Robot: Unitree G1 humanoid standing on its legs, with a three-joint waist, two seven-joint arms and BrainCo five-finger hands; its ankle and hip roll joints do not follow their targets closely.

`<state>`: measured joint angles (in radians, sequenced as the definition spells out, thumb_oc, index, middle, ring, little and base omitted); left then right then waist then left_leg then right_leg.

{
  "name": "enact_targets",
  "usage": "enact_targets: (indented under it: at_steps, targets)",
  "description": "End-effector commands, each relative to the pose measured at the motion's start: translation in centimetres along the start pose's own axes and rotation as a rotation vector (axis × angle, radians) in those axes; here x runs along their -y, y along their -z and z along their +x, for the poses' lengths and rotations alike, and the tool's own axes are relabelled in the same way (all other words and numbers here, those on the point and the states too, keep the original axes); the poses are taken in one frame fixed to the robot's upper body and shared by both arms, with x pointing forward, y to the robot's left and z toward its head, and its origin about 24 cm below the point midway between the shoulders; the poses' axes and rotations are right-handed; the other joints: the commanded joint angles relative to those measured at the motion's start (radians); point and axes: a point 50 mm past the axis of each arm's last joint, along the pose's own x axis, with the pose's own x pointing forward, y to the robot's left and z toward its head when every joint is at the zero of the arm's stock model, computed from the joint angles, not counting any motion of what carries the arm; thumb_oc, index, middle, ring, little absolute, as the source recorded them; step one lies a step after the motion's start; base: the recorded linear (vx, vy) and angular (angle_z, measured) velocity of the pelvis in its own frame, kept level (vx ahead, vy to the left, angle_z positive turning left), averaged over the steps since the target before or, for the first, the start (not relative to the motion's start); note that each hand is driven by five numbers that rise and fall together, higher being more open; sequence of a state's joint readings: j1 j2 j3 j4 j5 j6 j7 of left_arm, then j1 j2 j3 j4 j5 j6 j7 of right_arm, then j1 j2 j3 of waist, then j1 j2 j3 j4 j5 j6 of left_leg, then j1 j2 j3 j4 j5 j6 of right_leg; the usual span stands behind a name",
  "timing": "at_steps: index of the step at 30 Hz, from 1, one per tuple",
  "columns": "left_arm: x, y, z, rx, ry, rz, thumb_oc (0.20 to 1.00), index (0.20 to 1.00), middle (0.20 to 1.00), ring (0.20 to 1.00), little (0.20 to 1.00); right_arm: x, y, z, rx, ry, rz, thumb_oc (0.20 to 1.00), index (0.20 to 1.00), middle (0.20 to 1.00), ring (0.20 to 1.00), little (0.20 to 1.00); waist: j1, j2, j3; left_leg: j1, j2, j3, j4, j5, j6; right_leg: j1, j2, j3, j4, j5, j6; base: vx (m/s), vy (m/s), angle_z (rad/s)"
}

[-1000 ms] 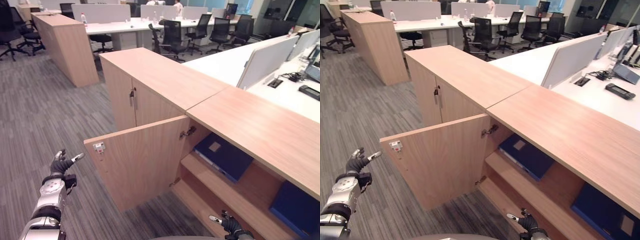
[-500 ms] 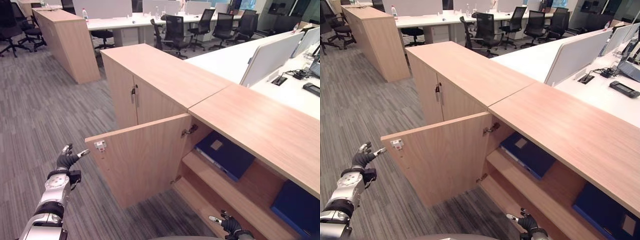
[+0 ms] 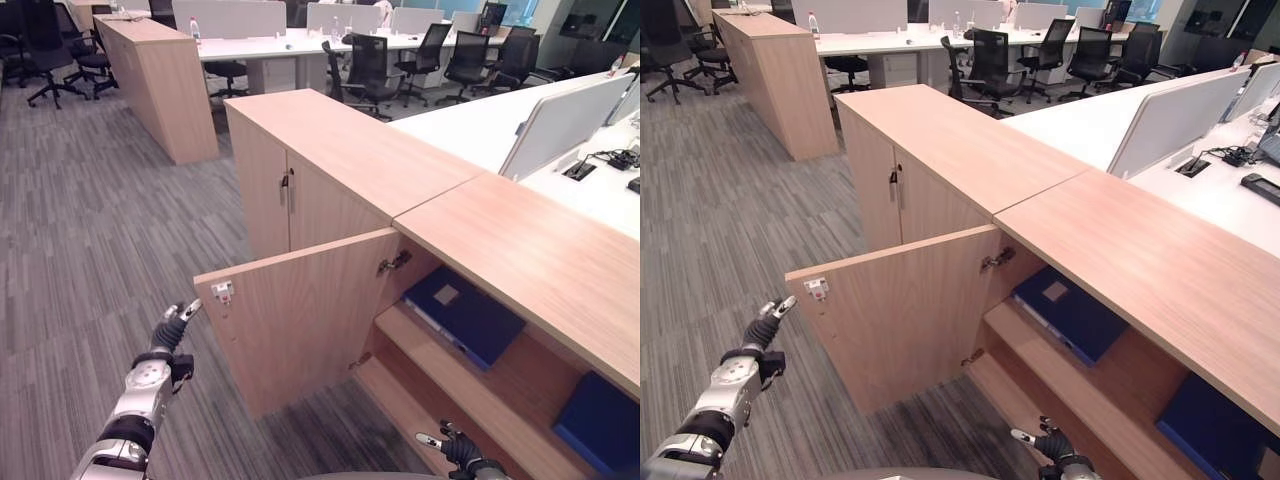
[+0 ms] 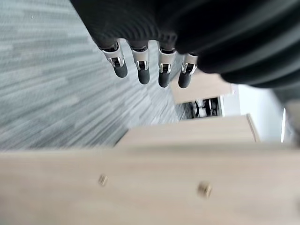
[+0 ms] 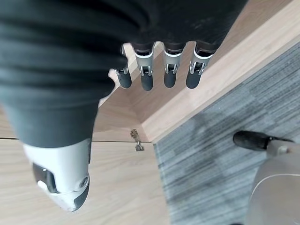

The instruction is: Put the empty folder in the office cabinet

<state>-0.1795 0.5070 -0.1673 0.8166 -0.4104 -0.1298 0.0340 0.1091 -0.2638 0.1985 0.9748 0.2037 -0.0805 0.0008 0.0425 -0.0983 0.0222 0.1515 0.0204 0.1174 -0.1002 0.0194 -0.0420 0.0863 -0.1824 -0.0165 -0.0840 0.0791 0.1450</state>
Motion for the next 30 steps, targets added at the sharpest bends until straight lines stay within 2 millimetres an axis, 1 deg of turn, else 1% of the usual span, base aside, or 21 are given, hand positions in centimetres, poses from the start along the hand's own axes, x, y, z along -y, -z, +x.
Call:
enact_targets:
  at_steps: [1, 4, 5, 8, 10, 15, 19, 22, 26, 30]
  targets:
    - [8.2, -8.8, 0.8, 0.363, 0.34, -0.043, 1.0, 1.0, 1.0, 1.0, 1.0, 0.1, -3.6, 0.8, 0.106, -0.014, -0.07, 1.0, 1.0, 1.0, 1.0, 1.0, -0.054, 0.032, -0.002, 0.001, -0.014, -0.032, 0.013, -0.086, 0.025, -0.026, -0.037, -0.027, 0.098, -0.051, 0.1, 0.0, 0.0, 0.0]
    - [9.4, -9.5, -0.3, 0.415, 0.424, -0.047, 1.0, 1.0, 1.0, 1.0, 1.0, 0.0, -3.2, 0.8, 0.093, -0.016, -0.06, 1.0, 1.0, 1.0, 1.0, 1.0, -0.048, 0.035, 0.001, -0.002, -0.017, -0.04, 0.013, -0.085, 0.026, -0.027, -0.042, -0.038, 0.104, -0.051, 0.1, -0.02, 0.006, -0.02]
    - [9.4, -9.5, -0.3, 0.415, 0.424, -0.047, 1.0, 1.0, 1.0, 1.0, 1.0, -0.1, -3.2, 0.8, 0.092, -0.016, -0.06, 1.0, 1.0, 1.0, 1.0, 1.0, -0.048, 0.035, 0.0, -0.002, -0.017, -0.04, 0.013, -0.085, 0.026, -0.027, -0.042, -0.038, 0.104, -0.051, 0.1, -0.03, 0.003, 0.05]
    - [10.2, -9.8, -1.4, 0.452, 0.504, -0.077, 1.0, 1.0, 1.0, 1.0, 1.0, -0.2, -2.5, 0.7, 0.073, -0.021, -0.047, 1.0, 1.0, 1.0, 1.0, 1.0, -0.04, 0.038, 0.003, -0.008, -0.021, -0.046, 0.013, -0.082, 0.028, -0.027, -0.048, -0.049, 0.108, -0.052, 0.099, -0.02, 0.001, 0.11]
    - [10.3, -10.0, -1.7, 0.463, 0.524, -0.089, 1.0, 1.0, 1.0, 1.0, 1.0, -0.3, -2.4, 0.7, 0.067, -0.023, -0.044, 1.0, 1.0, 1.0, 1.0, 1.0, -0.038, 0.04, 0.003, -0.009, -0.022, -0.048, 0.013, -0.081, 0.028, -0.026, -0.05, -0.054, 0.109, -0.052, 0.098, -0.01, 0.005, 0.11]
    - [11.3, -11.4, -3.1, 0.535, 0.624, -0.131, 1.0, 1.0, 1.0, 1.0, 1.0, -0.4, -1.7, 0.6, 0.045, -0.021, -0.023, 1.0, 1.0, 1.0, 1.0, 1.0, -0.033, 0.046, 0.005, -0.021, -0.031, -0.056, 0.013, -0.079, 0.027, -0.026, -0.062, -0.074, 0.11, -0.048, 0.1, -0.02, 0.007, 0.04]
    - [11.5, -12.2, -3.8, 0.571, 0.67, -0.146, 1.0, 1.0, 1.0, 1.0, 1.0, -0.5, -1.4, 0.5, 0.036, -0.027, -0.018, 1.0, 1.0, 1.0, 1.0, 1.0, -0.033, 0.049, 0.003, -0.024, -0.034, -0.054, 0.013, -0.077, 0.025, -0.023, -0.064, -0.089, 0.103, -0.046, 0.099, -0.01, -0.004, 0.13]
    - [11.8, -13.1, -4.4, 0.607, 0.7, -0.196, 1.0, 1.0, 1.0, 1.0, 1.0, -0.6, -1.3, 0.6, 0.028, -0.028, -0.015, 1.0, 1.0, 1.0, 1.0, 1.0, -0.031, 0.055, 0.004, -0.026, -0.037, -0.054, 0.013, -0.076, 0.025, -0.026, -0.065, -0.089, 0.109, -0.046, 0.099, 0.0, -0.002, 0.01]
    - [12.1, -13.0, -5.2, 0.615, 0.746, -0.212, 1.0, 1.0, 1.0, 1.0, 1.0, -0.7, -1.4, 0.7, 0.028, -0.032, -0.002, 1.0, 1.0, 1.0, 1.0, 1.0, -0.03, 0.059, 0.008, -0.024, -0.04, -0.052, 0.014, -0.078, 0.029, -0.032, -0.07, -0.081, 0.124, -0.047, 0.099, 0.0, 0.0, 0.0]
    - [12.6, -11.9, -5.7, 0.576, 0.792, -0.181, 1.0, 1.0, 1.0, 1.0, 1.0, -0.6, -1.6, 0.7, 0.029, -0.023, 0.019, 1.0, 1.0, 1.0, 1.0, 1.0, -0.035, 0.066, 0.014, -0.023, -0.042, -0.051, 0.014, -0.079, 0.033, -0.043, -0.071, -0.071, 0.133, -0.046, 0.098, 0.0, 0.0, 0.0]
